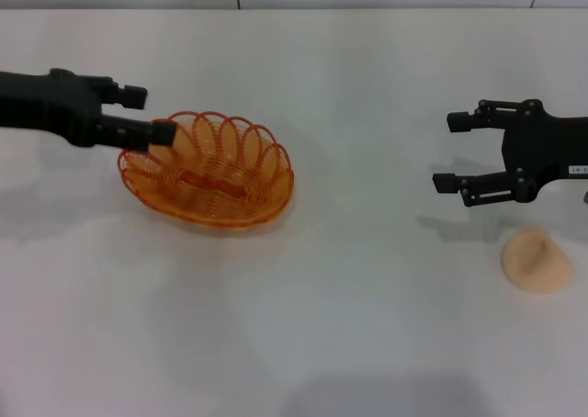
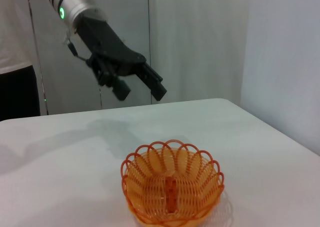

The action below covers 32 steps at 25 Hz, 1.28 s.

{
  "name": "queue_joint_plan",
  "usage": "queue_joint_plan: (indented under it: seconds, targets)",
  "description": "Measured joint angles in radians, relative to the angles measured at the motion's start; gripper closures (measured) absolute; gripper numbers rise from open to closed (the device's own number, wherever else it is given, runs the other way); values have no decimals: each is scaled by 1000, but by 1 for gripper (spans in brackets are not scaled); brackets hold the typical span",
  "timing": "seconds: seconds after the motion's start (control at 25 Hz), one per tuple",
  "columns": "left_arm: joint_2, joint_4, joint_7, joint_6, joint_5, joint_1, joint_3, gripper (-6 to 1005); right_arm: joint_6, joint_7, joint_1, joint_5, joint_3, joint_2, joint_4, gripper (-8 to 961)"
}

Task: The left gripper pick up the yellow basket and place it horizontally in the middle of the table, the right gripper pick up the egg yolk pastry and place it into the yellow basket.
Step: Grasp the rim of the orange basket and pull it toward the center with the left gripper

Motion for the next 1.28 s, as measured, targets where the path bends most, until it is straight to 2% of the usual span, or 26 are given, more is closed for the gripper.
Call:
queue_joint_plan:
  seconds: [0.2, 0.32, 0.36, 0.44, 0.56, 0.72, 0.84, 0.96, 1.28]
  targets:
    - [-3, 136, -326, -2, 129, -16, 0, 138, 0, -2, -3, 0, -4, 1, -12, 104]
    - [3, 165, -414, -8, 183, -34, 0, 138, 0, -3, -5, 1, -7, 3, -20, 104]
    - [14, 174, -486, -8, 248, -65, 0, 138, 0, -4, -6, 1, -7, 4, -21, 104]
    - [21, 174, -539, -9, 323, -98, 0, 138, 0, -10, -6, 1, -8, 10, -21, 104]
    - [20, 156, -587, -18, 453, -147, 0, 138, 0, -21, -6, 0, -9, 17, -21, 104]
    - [-2, 66, -595, -69, 601, -217, 7, 138, -4, -29, -6, 1, -9, 22, -23, 104]
    - [-17, -23, -593, -137, 657, -254, 7, 138, -7, -30, -8, 3, -9, 22, -24, 104]
    - [-26, -83, -586, -193, 661, -266, 7, 138, -8, -31, -12, 4, -9, 23, -23, 104]
    - [-68, -209, -568, -305, 662, -273, 8, 138, -8, -32, -7, 4, -11, 23, -23, 105]
